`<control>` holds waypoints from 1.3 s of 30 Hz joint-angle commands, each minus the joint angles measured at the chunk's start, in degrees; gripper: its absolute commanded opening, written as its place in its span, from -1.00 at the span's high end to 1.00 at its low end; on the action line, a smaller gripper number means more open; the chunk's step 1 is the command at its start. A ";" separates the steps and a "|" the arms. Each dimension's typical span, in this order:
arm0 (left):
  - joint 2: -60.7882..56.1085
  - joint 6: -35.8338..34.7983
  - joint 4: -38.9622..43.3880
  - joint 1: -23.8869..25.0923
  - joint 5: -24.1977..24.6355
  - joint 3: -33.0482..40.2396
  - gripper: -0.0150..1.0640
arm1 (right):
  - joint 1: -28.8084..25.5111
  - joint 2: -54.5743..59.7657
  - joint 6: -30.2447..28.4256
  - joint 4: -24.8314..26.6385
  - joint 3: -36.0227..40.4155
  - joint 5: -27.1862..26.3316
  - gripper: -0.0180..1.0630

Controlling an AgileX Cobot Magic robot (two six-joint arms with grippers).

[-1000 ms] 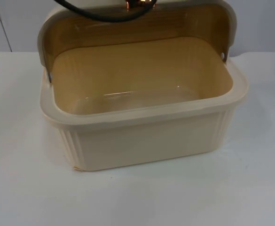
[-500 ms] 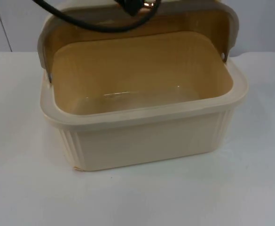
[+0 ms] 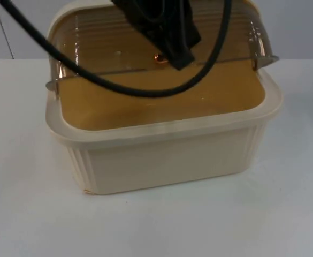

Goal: Open the box lid with the left hand, place the block into the box with the right hand, then close the box lid with the left hand.

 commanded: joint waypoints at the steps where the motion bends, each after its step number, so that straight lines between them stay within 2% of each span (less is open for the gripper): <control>1: -1.71 -0.70 1.23 -0.03 -3.97 3.23 0.97 | 0.10 -0.22 -0.14 -0.03 -0.21 -1.12 -0.89; 5: -3.48 -0.54 1.34 -0.58 -9.90 8.66 0.97 | 0.10 -0.22 0.23 -0.03 -0.21 -1.12 -0.89; 14: -4.04 -0.08 1.94 -4.96 -15.68 13.80 0.97 | 0.10 -0.22 0.23 -0.03 -0.21 -1.12 -0.89; 23: -4.04 0.34 2.62 -5.21 -19.88 17.70 0.97 | 0.10 -0.22 0.23 -0.03 -0.21 -1.12 -0.89; 28: -4.91 0.34 2.37 -5.21 -20.44 17.71 0.97 | 0.10 -0.22 0.23 -0.03 -0.21 -1.12 -0.89; 33: -8.97 0.34 0.89 -5.21 -22.75 17.71 0.97 | 0.10 -0.22 0.23 -0.03 -0.21 -1.12 -0.89; 39: -19.31 -0.34 0.05 -3.81 -24.73 17.61 0.97 | 0.10 -0.22 0.22 -0.03 -0.21 -0.98 -0.89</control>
